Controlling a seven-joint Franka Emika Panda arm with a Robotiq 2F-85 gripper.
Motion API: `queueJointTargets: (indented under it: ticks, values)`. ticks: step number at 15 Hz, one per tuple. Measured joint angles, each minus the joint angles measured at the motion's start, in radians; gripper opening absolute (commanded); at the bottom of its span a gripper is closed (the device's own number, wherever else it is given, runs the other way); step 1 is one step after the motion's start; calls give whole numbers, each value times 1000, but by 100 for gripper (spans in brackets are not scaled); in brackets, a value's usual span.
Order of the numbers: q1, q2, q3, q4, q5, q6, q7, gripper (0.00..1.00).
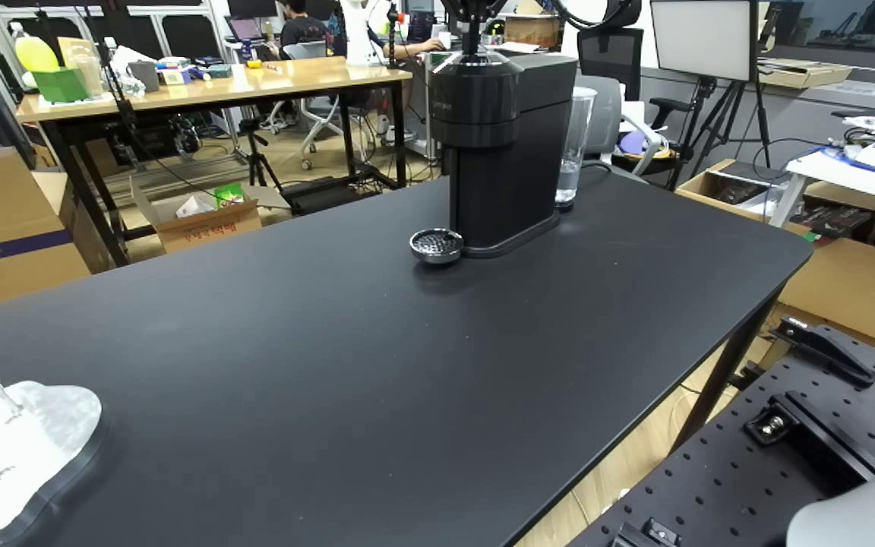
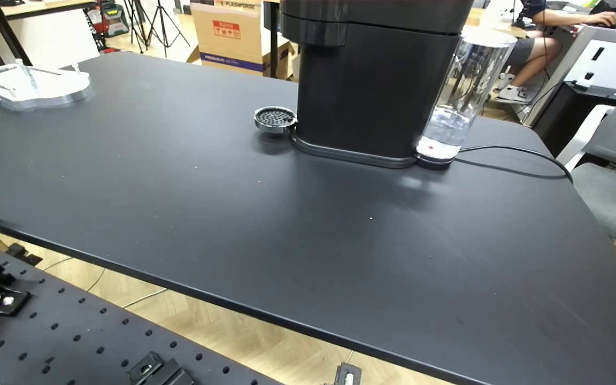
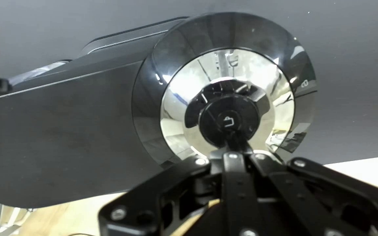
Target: Turn on the coffee maker
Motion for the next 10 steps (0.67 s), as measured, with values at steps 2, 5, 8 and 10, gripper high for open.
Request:
queueJointTargets:
  ticks: [2,5,8,10]
  values:
    - [0,10,0,17,0,-18,1,0]
    - [0,18,0,32,1,-36,1,0]
    - [0,20,0,37,1,-42,1,0]
    - [0,20,1,37,1,-42,1,0]
